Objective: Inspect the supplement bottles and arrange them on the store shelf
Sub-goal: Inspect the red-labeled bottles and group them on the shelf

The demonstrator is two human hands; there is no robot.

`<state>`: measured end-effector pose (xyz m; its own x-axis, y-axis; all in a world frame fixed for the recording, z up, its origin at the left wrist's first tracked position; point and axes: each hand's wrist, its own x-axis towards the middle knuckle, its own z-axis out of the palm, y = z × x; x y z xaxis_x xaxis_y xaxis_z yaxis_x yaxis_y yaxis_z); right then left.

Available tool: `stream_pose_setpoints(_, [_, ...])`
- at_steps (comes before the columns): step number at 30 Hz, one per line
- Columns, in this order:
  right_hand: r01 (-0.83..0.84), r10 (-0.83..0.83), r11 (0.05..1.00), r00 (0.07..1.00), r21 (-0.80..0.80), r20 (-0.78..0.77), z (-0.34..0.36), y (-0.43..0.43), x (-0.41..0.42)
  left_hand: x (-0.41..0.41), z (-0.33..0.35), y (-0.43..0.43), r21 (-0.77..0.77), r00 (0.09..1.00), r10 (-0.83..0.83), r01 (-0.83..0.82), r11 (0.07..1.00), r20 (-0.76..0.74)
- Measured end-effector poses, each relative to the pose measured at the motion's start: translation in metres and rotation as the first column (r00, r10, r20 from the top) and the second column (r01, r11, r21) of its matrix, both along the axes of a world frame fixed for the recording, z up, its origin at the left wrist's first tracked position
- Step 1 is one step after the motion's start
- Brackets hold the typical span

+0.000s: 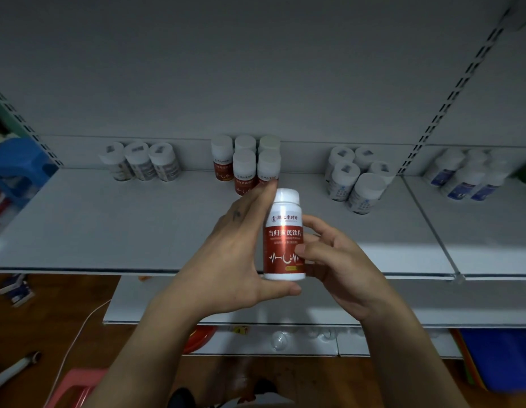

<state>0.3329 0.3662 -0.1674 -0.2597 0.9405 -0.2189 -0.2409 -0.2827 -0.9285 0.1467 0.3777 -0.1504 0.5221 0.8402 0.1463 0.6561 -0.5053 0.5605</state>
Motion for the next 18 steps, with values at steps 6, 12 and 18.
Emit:
stream_pose_setpoints(6, [-0.008,0.007,1.000,0.998,0.011,0.058,0.004,-0.002,0.000,0.000,0.003,-0.001,-0.008,0.999,-0.020,0.020,1.000,-0.025])
stream_pose_setpoints(12, [0.001,-0.001,1.000,0.995,0.000,0.105,0.007,-0.005,-0.004,0.001,0.002,-0.001,0.034,0.999,-0.006,0.007,0.999,-0.039])
stream_pose_setpoints(18, [-0.003,-0.001,1.000,0.989,0.027,0.146,0.011,-0.008,-0.009,0.007,0.001,-0.005,0.093,1.000,-0.016,0.017,0.995,-0.012])
